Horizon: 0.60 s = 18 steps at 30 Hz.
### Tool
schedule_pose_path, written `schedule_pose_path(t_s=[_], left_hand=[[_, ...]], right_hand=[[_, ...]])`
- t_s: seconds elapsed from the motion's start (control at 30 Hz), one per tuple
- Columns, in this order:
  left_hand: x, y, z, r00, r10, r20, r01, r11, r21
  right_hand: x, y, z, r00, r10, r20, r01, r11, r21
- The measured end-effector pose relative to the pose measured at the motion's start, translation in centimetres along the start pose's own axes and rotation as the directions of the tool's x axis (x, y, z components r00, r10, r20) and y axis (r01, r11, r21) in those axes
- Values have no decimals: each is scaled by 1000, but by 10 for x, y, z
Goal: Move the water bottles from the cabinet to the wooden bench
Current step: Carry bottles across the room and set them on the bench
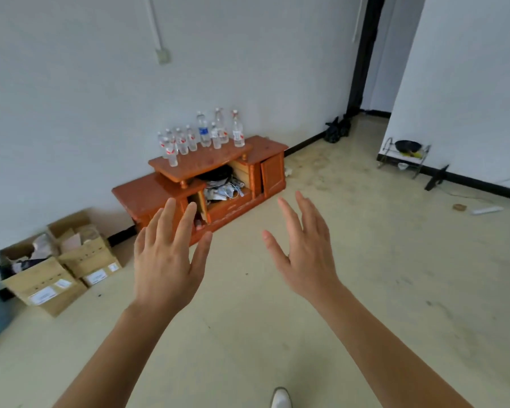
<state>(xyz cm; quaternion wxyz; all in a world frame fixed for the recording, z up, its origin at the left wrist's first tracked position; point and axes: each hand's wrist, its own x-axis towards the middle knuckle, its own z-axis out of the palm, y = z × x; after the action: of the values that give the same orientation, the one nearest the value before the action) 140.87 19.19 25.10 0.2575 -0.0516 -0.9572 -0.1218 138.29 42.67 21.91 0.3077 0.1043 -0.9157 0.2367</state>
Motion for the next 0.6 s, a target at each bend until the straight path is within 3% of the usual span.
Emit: schedule_pose_path(t_s=[0.33, 0.6], left_hand=[[254, -55, 82, 998, -48, 46, 45, 996, 71], [371, -155, 151, 978, -202, 54, 198, 977, 72]], right_hand=[[246, 50, 152, 995, -96, -17, 97, 991, 95], [377, 61, 282, 982, -155, 106, 141, 982, 129]])
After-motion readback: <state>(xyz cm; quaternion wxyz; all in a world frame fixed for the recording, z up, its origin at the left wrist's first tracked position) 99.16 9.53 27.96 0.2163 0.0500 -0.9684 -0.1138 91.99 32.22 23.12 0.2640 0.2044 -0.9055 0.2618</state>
